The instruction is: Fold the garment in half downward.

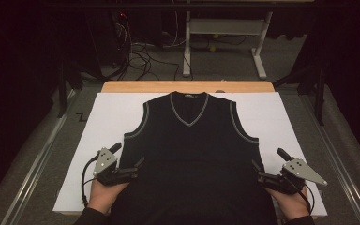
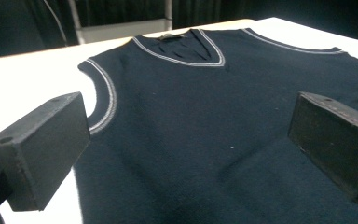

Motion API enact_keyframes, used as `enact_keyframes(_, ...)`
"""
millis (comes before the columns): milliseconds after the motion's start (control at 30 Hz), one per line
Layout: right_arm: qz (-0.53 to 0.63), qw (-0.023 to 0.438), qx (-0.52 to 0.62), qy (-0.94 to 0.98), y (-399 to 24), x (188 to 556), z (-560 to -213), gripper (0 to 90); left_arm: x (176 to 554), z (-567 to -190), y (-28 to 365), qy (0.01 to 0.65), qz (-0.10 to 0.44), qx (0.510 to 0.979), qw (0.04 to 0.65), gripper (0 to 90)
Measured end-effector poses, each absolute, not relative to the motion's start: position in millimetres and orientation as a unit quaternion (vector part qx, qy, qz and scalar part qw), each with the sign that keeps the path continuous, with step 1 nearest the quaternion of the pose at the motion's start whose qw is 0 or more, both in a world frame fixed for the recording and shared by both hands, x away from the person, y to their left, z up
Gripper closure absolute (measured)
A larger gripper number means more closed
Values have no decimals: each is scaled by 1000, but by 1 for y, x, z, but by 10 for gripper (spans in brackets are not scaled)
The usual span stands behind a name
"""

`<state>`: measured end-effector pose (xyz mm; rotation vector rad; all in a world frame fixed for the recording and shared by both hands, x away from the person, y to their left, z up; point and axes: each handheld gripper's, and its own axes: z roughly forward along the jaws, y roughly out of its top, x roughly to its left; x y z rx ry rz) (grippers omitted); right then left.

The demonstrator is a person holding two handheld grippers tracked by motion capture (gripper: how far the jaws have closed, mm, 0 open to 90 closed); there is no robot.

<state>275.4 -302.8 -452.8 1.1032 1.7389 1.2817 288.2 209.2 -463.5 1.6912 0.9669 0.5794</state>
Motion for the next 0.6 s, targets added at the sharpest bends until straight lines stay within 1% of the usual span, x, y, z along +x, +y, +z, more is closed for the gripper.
enact_keyframes(100, 495, 349, 429, 670, -303, 278, -454, 1, 288, -464, 210, 412, 246, 698, 532, 0)
enact_keyframes(167, 489, 340, 437, 674, -304, 281, -454, 1, 290, -464, 211, 416, 238, 696, 535, 0)
enact_keyframes(267, 488, 345, 436, 672, -305, 281, -453, 1, 290, -466, 211, 415, 238, 697, 534, 0)
enact_keyframes(367, 489, 347, 435, 672, -304, 281, -452, 1, 290, -465, 212, 414, 227, 696, 542, 0)
enact_keyframes(533, 493, 352, 430, 669, -302, 279, -449, 1, 288, -463, 213, 412, 232, 691, 547, 0)
enact_keyframes(600, 491, 353, 429, 670, -300, 279, -449, 1, 288, -463, 214, 415, 226, 688, 551, 0)
